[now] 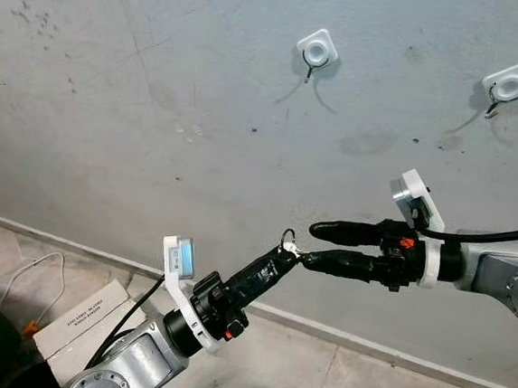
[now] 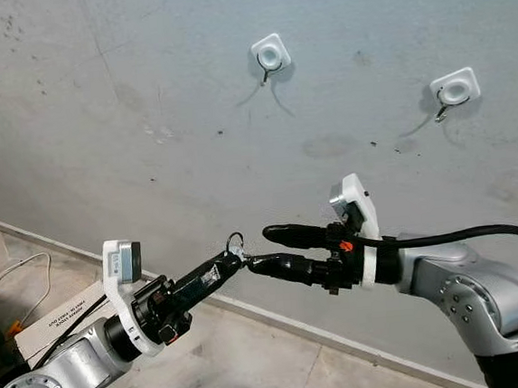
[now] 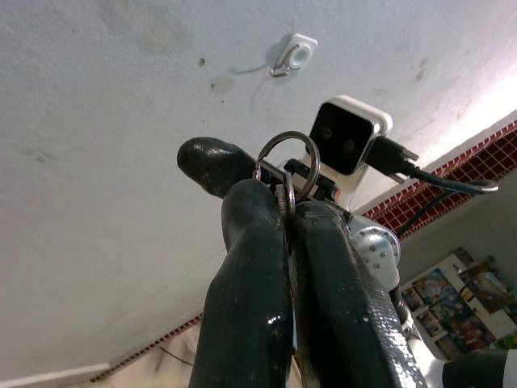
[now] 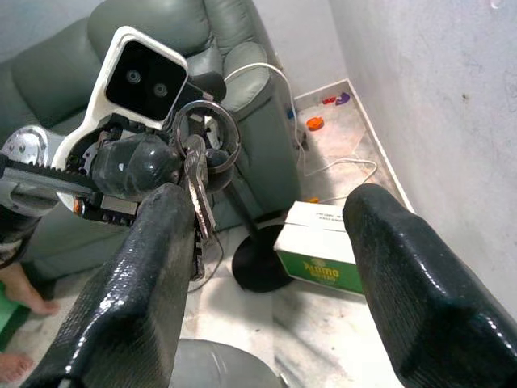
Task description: Hang keys on a hook
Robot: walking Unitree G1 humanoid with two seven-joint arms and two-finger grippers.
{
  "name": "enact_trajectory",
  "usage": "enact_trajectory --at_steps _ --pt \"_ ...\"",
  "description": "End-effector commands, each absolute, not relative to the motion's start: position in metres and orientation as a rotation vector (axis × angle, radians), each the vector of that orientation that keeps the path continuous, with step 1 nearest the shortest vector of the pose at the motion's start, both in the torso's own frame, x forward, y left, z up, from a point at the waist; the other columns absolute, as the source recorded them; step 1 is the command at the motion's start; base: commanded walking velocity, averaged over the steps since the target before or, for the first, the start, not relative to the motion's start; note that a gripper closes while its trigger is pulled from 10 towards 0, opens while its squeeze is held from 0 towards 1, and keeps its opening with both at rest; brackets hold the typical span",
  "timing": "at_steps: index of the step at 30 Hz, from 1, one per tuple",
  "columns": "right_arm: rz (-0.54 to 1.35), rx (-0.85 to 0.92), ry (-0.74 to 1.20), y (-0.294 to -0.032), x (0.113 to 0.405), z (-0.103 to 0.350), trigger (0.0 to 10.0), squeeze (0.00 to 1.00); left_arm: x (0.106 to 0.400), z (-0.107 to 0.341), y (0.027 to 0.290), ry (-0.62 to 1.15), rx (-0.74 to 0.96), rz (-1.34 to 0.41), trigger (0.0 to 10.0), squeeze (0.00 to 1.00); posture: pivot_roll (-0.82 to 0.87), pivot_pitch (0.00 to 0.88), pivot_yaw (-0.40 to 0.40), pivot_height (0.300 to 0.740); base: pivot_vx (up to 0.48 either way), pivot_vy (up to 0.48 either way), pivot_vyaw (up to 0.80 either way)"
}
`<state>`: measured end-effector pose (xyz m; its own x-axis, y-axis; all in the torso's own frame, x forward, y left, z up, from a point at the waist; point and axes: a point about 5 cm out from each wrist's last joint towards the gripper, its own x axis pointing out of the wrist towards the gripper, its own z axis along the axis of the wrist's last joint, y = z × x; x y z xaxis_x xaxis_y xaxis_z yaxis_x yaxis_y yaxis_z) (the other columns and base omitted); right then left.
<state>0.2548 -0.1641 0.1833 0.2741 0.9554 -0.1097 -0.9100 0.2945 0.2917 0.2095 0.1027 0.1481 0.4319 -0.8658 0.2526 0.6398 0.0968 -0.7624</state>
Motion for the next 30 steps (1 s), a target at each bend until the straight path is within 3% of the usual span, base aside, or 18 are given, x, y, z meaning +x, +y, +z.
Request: enact_trajectory --at_steps 1,12,25,30 --pt "1.106 0.122 0.337 -0.192 0.263 0.176 10.0 0.0 0.204 0.156 0.103 0.264 -0.941 -1.192 0.0 0.0 -0.04 0.093 -0.037 0.74 0.0 0.0 0.0" --pt "1.095 0.108 0.353 -0.19 0.258 0.165 10.0 0.0 0.206 0.153 0.103 0.271 -0.902 -1.156 0.0 0.0 -0.04 0.092 -0.037 0.74 0.0 0.0 0.0" --pt "1.183 0.071 0.417 -0.182 0.233 0.154 10.0 0.0 0.231 0.155 0.11 0.141 -0.821 -0.948 0.0 0.0 -0.04 0.089 -0.04 0.74 0.0 0.0 0.0" --pt "1.105 0.041 0.383 -0.184 0.232 0.155 10.0 0.0 0.225 0.151 0.108 0.162 -0.747 -0.951 0.0 0.0 -0.04 0.089 -0.04 0.74 0.0 0.0 0.0"
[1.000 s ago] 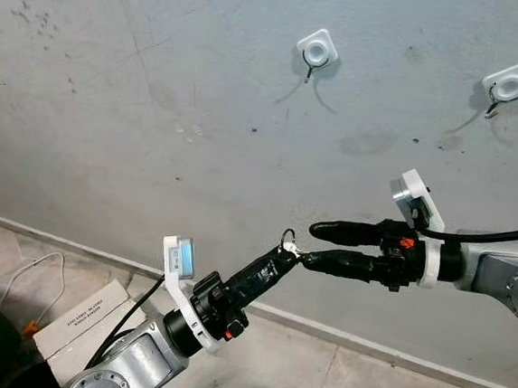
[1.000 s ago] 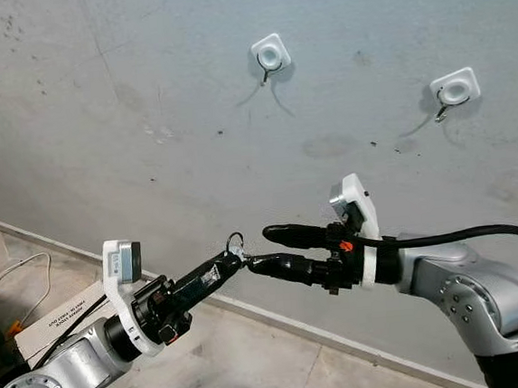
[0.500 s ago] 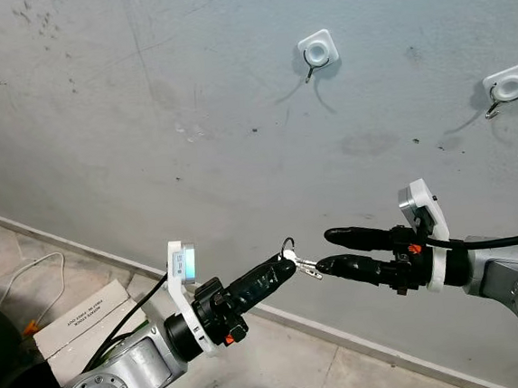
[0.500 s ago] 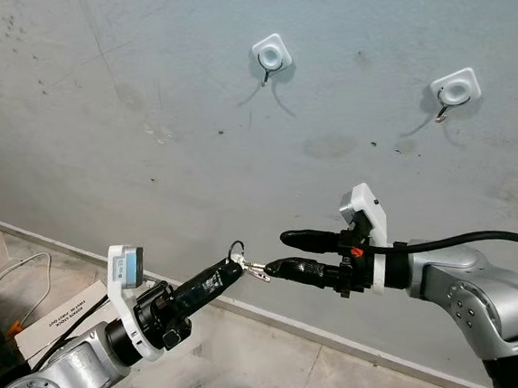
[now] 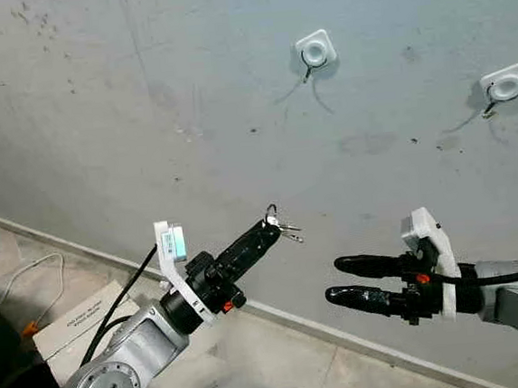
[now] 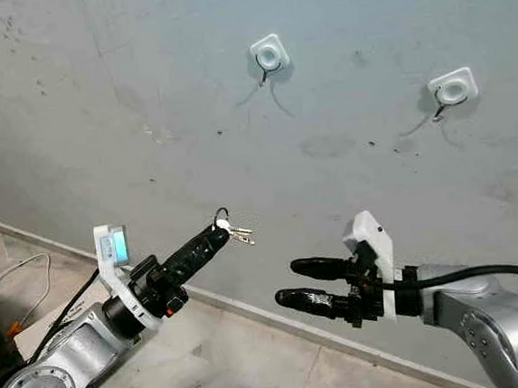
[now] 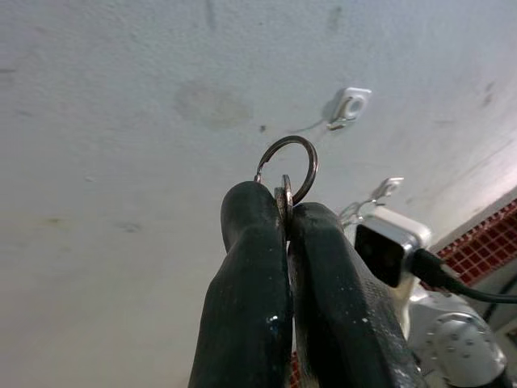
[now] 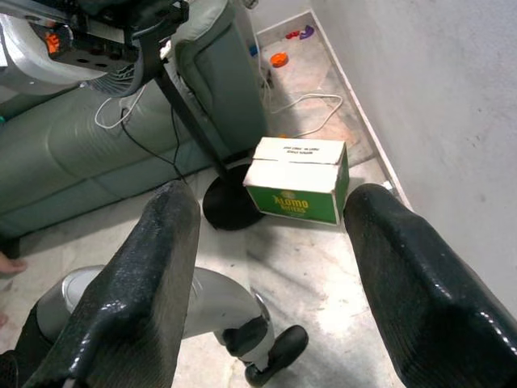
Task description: Hang keys on a hook
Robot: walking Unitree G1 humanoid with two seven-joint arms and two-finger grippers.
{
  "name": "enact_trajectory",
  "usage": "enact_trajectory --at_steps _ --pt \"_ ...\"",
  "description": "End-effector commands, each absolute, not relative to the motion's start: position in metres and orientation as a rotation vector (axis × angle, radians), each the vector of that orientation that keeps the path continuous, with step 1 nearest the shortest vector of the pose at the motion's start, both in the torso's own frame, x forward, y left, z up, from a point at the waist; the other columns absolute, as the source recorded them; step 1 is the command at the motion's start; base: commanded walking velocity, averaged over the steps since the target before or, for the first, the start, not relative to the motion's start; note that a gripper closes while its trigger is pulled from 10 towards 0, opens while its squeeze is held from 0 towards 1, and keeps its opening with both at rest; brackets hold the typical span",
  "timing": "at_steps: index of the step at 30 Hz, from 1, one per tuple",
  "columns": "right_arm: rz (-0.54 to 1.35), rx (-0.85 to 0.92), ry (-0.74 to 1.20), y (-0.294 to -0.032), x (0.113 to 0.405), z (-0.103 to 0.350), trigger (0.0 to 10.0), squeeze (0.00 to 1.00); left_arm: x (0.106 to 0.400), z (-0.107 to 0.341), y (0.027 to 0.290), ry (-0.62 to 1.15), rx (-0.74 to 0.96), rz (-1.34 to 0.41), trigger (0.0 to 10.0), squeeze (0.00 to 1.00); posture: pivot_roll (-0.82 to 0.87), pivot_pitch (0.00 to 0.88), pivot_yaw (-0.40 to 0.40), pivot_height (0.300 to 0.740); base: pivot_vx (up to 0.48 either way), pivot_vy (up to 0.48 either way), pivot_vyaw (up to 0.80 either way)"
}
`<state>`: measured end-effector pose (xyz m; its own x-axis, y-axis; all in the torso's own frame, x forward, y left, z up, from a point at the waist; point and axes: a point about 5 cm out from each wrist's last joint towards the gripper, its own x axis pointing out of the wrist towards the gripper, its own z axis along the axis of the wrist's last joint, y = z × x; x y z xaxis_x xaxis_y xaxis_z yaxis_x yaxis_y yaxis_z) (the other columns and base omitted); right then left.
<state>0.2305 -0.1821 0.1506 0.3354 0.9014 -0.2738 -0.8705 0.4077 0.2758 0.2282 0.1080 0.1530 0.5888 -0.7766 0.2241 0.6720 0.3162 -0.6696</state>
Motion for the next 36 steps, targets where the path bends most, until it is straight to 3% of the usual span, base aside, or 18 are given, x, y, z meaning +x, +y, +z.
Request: enact_trajectory --at_steps 1,6,10,14,19,26,32,36 --pt "1.105 0.041 0.383 -0.184 0.232 0.155 10.0 0.0 0.225 0.151 0.108 0.162 -0.747 -0.951 0.0 0.0 -0.04 0.089 -0.04 0.74 0.0 0.0 0.0" --pt "0.894 -0.053 0.221 -0.18 0.254 0.169 10.0 0.0 0.226 0.149 0.11 0.138 -0.567 -0.903 0.0 0.0 -0.04 0.087 -0.038 0.74 0.0 0.0 0.0" --pt "0.812 -0.075 0.15 -0.173 0.264 0.179 10.0 0.0 0.229 0.149 0.11 0.123 -0.529 -0.875 0.0 0.0 -0.04 0.084 -0.038 0.74 0.0 0.0 0.0" --pt "0.79 0.055 0.071 -0.163 0.275 0.195 10.0 0.0 0.219 0.155 0.098 0.145 -0.699 -0.983 0.0 0.0 -0.04 0.083 -0.038 0.74 0.0 0.0 0.0" --pt "0.82 0.072 0.105 -0.167 0.277 0.191 10.0 0.0 0.21 0.155 0.096 0.198 -0.738 -1.098 0.0 0.0 -0.03 0.08 -0.041 0.74 0.0 0.0 0.0" --pt "0.864 -0.013 0.088 -0.179 0.289 0.207 10.0 0.0 0.21 0.161 0.099 0.212 -0.772 -1.174 0.0 0.0 -0.03 0.08 -0.037 0.74 0.0 0.0 0.0" --pt "0.945 0.038 0.122 -0.193 0.289 0.208 10.0 0.0 0.205 0.164 0.103 0.253 -0.94 -1.235 0.0 0.0 -0.03 0.08 -0.036 0.74 0.0 0.0 0.0" --pt "0.966 0.062 0.154 -0.207 0.294 0.206 10.0 0.0 0.205 0.164 0.11 0.274 -0.953 -1.247 0.0 0.0 -0.03 0.082 -0.033 0.74 0.0 0.0 0.0"
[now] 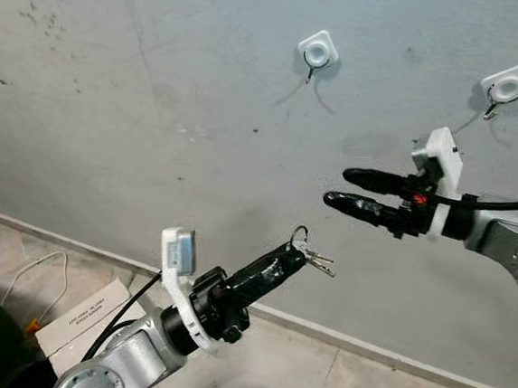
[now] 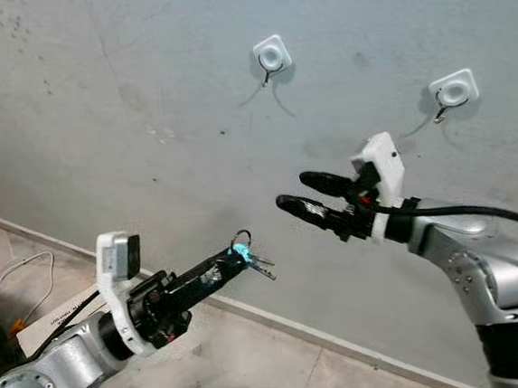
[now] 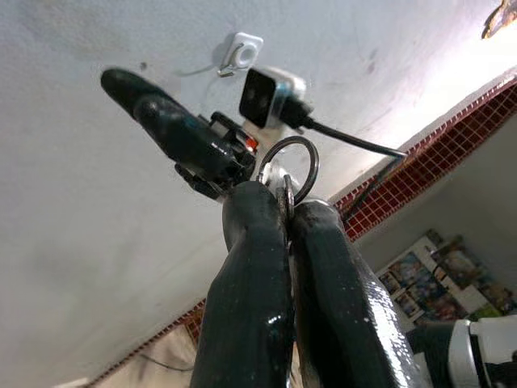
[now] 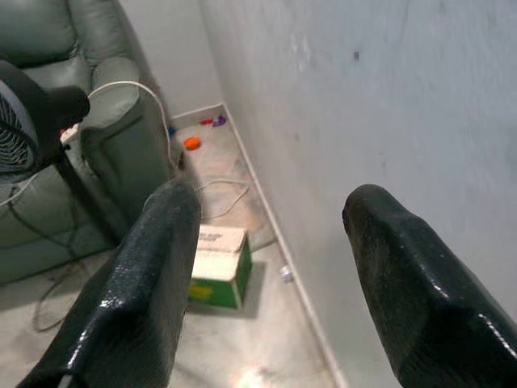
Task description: Hang keys on a hook
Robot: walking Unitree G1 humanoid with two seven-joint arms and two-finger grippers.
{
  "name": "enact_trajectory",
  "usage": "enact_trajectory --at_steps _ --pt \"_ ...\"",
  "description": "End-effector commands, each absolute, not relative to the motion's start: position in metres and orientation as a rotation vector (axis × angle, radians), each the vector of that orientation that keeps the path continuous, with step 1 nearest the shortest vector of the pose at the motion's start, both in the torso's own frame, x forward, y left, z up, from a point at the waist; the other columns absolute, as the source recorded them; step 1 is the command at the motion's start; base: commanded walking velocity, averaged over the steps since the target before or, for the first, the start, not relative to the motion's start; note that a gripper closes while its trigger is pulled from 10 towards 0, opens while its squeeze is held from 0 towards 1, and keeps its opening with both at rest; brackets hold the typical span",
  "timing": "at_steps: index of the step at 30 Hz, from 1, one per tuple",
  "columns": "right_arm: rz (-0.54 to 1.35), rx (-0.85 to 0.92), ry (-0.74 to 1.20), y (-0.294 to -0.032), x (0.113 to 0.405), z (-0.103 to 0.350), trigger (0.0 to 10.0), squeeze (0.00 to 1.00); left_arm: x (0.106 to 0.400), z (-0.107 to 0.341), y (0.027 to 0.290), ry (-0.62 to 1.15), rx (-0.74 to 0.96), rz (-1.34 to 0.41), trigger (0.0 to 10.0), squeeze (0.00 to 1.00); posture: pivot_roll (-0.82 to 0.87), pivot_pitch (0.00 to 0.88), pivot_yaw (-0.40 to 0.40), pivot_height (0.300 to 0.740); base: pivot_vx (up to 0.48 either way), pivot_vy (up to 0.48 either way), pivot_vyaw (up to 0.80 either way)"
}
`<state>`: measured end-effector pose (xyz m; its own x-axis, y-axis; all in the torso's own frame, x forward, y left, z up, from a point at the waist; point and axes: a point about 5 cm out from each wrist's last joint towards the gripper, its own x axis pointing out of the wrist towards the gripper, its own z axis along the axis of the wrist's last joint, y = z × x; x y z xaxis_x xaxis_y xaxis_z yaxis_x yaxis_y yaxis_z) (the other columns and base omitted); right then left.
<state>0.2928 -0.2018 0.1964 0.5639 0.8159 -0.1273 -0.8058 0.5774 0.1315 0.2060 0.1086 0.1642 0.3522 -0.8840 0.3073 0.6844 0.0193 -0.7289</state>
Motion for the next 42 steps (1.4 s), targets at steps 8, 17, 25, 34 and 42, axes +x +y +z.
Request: enact_trajectory --at_steps 8,17,25,34,42 --pt "1.017 0.039 0.194 -0.214 0.298 0.206 10.0 0.0 0.192 0.155 0.116 0.377 -0.899 -1.256 0.0 0.0 -0.02 0.086 -0.037 0.74 0.0 0.0 0.0" --pt "1.22 0.119 0.282 -0.204 0.285 0.201 10.0 0.0 0.181 0.144 0.118 0.479 -0.808 -1.291 0.0 0.0 -0.02 0.092 -0.038 0.74 0.0 0.0 0.0" --pt "1.373 0.038 0.395 -0.208 0.271 0.193 10.0 0.0 0.184 0.149 0.119 0.447 -0.752 -1.293 0.0 0.0 -0.02 0.091 -0.045 0.74 0.0 0.0 0.0" --pt "1.404 0.039 0.383 -0.2 0.275 0.192 10.0 0.0 0.191 0.153 0.119 0.382 -0.74 -1.255 0.0 0.0 -0.01 0.091 -0.049 0.74 0.0 0.0 0.0" --pt "1.46 0.065 0.353 -0.19 0.273 0.193 10.0 0.0 0.187 0.153 0.116 0.387 -0.749 -1.283 0.0 0.0 -0.01 0.093 -0.048 0.74 0.0 0.0 0.0"
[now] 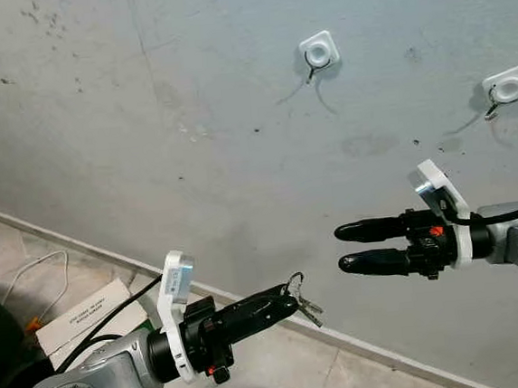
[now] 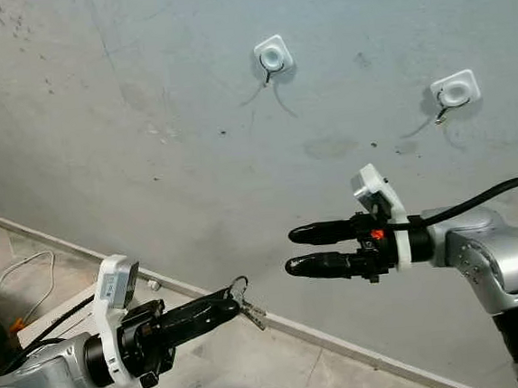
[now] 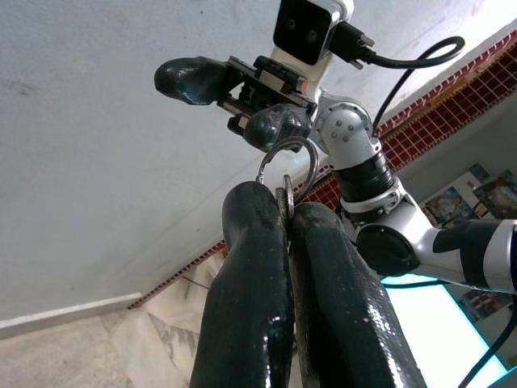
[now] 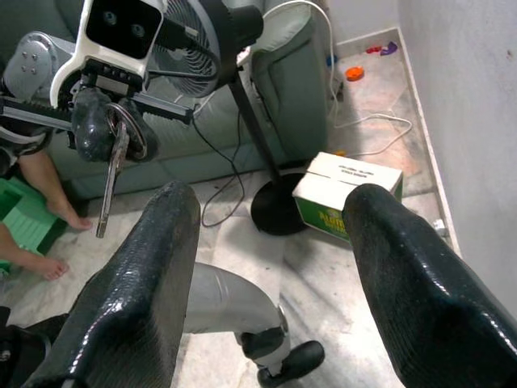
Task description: Hang keys on a hook
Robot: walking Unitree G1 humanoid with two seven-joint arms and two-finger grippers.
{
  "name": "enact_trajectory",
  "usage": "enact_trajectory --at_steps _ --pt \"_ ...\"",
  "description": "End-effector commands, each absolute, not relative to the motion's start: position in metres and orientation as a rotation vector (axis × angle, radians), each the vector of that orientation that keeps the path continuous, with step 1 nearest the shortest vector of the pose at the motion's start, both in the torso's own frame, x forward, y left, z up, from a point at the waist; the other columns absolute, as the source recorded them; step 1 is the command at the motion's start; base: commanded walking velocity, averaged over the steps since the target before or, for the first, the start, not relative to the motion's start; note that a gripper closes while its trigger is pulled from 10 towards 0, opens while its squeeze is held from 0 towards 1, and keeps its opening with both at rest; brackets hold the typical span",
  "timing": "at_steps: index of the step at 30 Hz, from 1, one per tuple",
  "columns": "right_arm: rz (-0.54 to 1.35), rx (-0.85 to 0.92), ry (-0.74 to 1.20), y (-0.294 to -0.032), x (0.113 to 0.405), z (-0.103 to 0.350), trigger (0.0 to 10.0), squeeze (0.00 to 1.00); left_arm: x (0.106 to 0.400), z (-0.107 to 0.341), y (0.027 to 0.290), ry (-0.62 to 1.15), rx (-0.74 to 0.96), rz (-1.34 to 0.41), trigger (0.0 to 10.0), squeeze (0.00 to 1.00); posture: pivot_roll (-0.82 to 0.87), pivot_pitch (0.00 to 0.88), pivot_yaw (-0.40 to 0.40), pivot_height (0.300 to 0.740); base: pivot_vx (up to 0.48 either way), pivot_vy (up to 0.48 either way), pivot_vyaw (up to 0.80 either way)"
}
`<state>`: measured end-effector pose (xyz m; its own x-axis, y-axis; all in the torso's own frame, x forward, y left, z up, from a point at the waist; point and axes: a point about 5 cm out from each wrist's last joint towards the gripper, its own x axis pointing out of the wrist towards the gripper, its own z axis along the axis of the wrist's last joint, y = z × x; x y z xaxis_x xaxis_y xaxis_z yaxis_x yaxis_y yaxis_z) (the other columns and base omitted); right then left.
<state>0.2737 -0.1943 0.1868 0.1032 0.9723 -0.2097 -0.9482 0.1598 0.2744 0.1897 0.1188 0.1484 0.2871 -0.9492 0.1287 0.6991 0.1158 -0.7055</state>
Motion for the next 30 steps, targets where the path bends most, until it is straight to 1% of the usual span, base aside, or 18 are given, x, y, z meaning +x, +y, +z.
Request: enact_trajectory --at_steps 1,7,11,14,19,25,30 --pt "1.463 0.064 0.35 -0.189 0.273 0.193 10.0 0.0 0.187 0.153 0.116 0.386 -0.75 -1.283 0.0 0.0 -0.01 0.093 -0.048 0.74 0.0 0.0 0.0" --pt "1.486 0.093 0.333 -0.187 0.272 0.195 10.0 0.0 0.187 0.154 0.115 0.383 -0.759 -1.285 0.0 0.0 -0.01 0.092 -0.053 0.74 0.0 0.0 0.0" --pt "1.516 0.131 0.305 -0.181 0.272 0.204 10.0 0.0 0.186 0.152 0.116 0.394 -0.766 -1.288 0.0 0.0 -0.01 0.092 -0.055 0.74 0.0 0.0 0.0" --pt "1.548 0.088 0.31 -0.177 0.269 0.207 10.0 0.0 0.187 0.15 0.124 0.398 -0.754 -1.266 0.0 0.0 -0.02 0.092 -0.058 0.74 0.0 0.0 0.0" --pt "1.495 0.071 0.31 -0.177 0.274 0.2 10.0 0.0 0.193 0.153 0.131 0.369 -0.735 -1.223 0.0 0.0 -0.02 0.092 -0.062 0.74 0.0 0.0 0.0" --pt "1.532 0.076 0.312 -0.165 0.267 0.195 10.0 0.0 0.19 0.152 0.128 0.37 -0.746 -1.229 0.0 0.0 -0.01 0.09 -0.06 0.74 0.0 0.0 0.0" --pt "1.526 0.084 0.275 -0.157 0.271 0.195 10.0 0.0 0.191 0.156 0.122 0.359 -0.759 -1.253 0.0 0.0 -0.01 0.086 -0.058 0.74 0.0 0.0 0.0"
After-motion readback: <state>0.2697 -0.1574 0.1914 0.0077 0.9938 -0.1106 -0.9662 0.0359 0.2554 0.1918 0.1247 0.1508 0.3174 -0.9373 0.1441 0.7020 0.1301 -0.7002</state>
